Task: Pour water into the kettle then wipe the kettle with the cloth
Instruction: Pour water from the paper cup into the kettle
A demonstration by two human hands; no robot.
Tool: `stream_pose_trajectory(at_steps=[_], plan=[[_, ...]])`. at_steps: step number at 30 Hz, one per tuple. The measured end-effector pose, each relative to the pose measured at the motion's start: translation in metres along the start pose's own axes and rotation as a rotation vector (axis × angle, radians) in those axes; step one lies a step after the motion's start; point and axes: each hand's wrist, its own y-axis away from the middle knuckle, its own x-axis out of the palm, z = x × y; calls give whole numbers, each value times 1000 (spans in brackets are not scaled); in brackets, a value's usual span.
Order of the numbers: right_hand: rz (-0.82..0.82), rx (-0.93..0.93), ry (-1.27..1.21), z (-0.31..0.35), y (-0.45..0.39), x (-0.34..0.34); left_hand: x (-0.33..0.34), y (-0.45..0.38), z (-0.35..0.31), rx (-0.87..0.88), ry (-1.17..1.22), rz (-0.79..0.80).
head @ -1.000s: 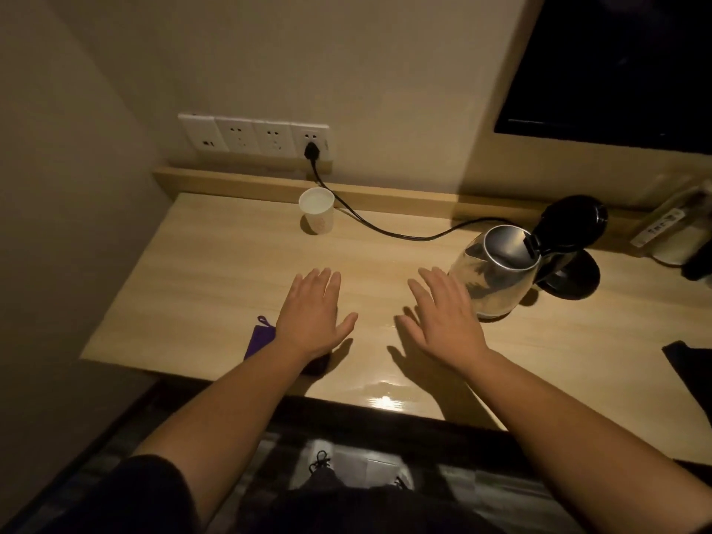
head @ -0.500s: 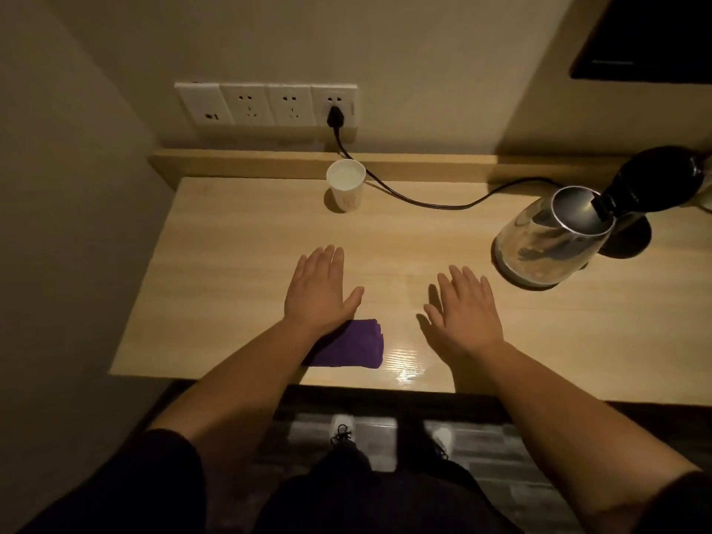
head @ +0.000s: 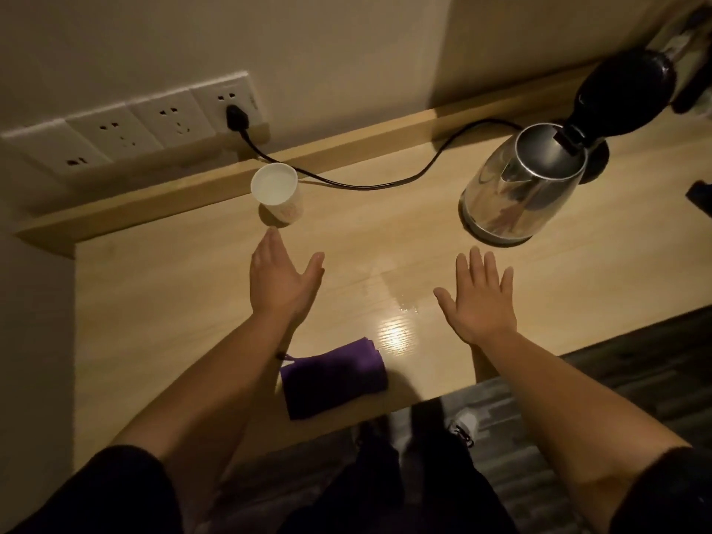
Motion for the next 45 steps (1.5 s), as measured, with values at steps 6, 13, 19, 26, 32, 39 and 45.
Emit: stream_pose_trajectory(at_steps=[6,13,19,26,32,39,45], plan=[[-28,-3,-6,1,-2,4,-2,-44,8,-138,274,-3],[-20,7,11,0,-4,5,-2,-89,-3,-178,588,5],[-28,10,-4,-1,-5,8,6,-96,-15,-227,697,-48],[-33,8,-11,0,-5,9,12,-93,-19,-236,713,-124],[-34,2,-19,0,-4,8,9,-79,-34,-148,699,-96],[-9,-2,-24,1,-3,6,3,-60,-86,5,659,23],[-21,-19,-53,0,-2,3,0,-48,-138,196,575,166]])
